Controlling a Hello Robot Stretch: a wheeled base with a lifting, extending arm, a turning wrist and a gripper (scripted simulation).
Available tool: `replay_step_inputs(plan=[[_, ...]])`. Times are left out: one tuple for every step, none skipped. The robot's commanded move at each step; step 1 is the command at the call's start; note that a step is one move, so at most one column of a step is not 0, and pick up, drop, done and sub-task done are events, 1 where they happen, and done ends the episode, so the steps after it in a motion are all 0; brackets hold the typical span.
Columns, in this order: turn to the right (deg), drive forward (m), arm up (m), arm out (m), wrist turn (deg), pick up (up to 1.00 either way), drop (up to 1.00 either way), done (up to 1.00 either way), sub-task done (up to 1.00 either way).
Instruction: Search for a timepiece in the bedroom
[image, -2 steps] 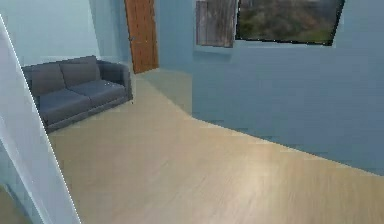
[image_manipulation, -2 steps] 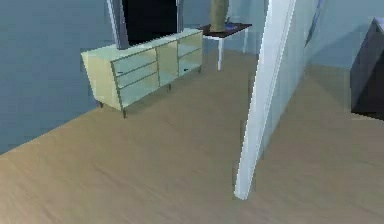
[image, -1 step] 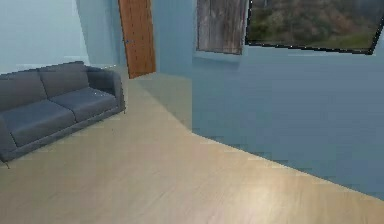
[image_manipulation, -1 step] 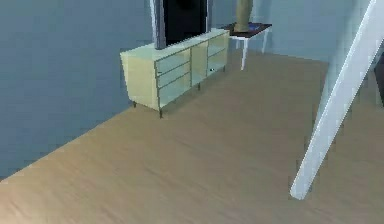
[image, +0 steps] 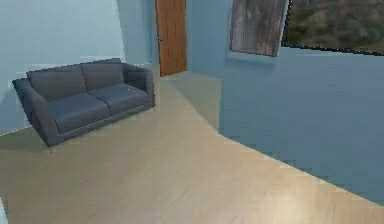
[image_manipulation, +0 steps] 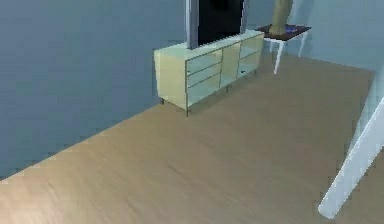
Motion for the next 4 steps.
replay_step_inputs(plan=[[0.0, 1.0, 0.0, 0.0, 0.0, 0.0, 0.0, 0.0, 0.0], [-3.0, 0.0, 0.0, 0.0, 0.0, 0.0, 0.0, 0.0, 0.0], [0.0, 1.0, 0.0, 0.0, 0.0, 0.0, 0.0, 0.0, 0.0], [0.0, 1.0, 0.0, 0.0, 0.0, 0.0, 0.0, 0.0, 0.0]])
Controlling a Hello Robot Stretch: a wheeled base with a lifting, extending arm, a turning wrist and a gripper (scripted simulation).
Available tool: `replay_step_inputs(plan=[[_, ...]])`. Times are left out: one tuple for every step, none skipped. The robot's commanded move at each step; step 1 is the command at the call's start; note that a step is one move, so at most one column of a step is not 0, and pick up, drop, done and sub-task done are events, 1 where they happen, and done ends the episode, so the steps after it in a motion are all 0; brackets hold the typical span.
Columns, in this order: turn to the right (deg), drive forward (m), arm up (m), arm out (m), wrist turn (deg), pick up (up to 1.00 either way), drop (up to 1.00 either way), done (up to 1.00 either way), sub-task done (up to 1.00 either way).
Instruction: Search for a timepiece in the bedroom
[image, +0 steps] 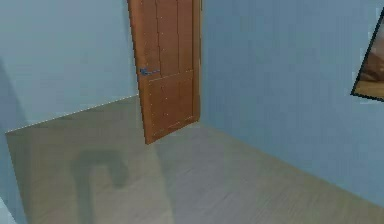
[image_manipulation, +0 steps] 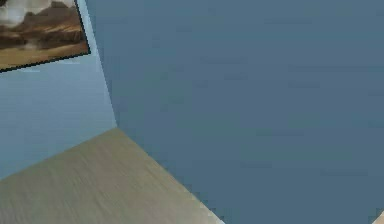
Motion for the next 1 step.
replay_step_inputs(plan=[[-18.0, 0.0, 0.0, 0.0, 0.0, 0.0, 0.0, 0.0, 0.0]])
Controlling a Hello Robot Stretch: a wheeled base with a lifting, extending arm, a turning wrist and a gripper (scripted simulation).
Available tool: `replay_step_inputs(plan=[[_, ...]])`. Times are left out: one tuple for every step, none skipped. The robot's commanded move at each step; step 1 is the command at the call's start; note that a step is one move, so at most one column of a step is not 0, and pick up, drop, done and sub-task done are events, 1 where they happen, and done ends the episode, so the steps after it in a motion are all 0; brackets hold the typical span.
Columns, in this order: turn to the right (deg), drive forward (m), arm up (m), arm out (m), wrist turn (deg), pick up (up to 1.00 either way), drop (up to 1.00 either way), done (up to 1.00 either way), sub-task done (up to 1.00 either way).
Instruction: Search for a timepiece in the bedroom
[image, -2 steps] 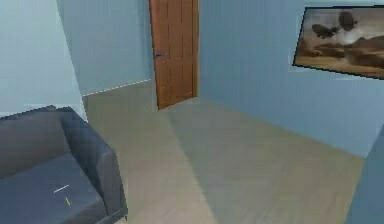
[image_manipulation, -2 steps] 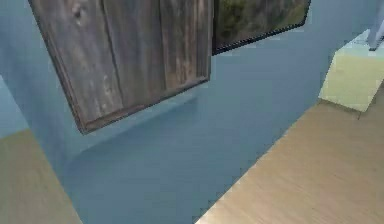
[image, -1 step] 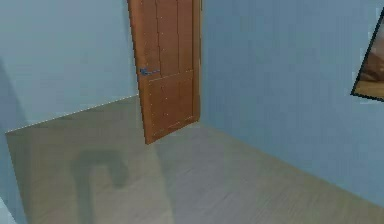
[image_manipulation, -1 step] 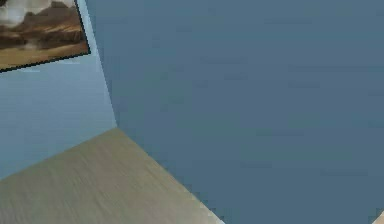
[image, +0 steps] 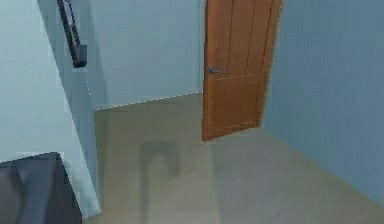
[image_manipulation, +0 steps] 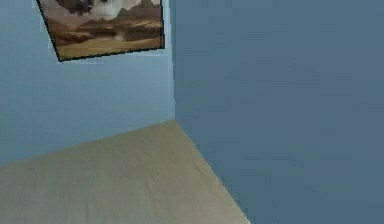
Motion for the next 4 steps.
replay_step_inputs(plan=[[0.0, 0.05, 0.0, 0.0, 0.0, 0.0, 0.0, 0.0, 0.0], [-9.0, 0.0, 0.0, 0.0, 0.0, 0.0, 0.0, 0.0, 0.0], [0.0, 1.0, 0.0, 0.0, 0.0, 0.0, 0.0, 0.0, 0.0], [-3.0, 0.0, 0.0, 0.0, 0.0, 0.0, 0.0, 0.0, 0.0]])
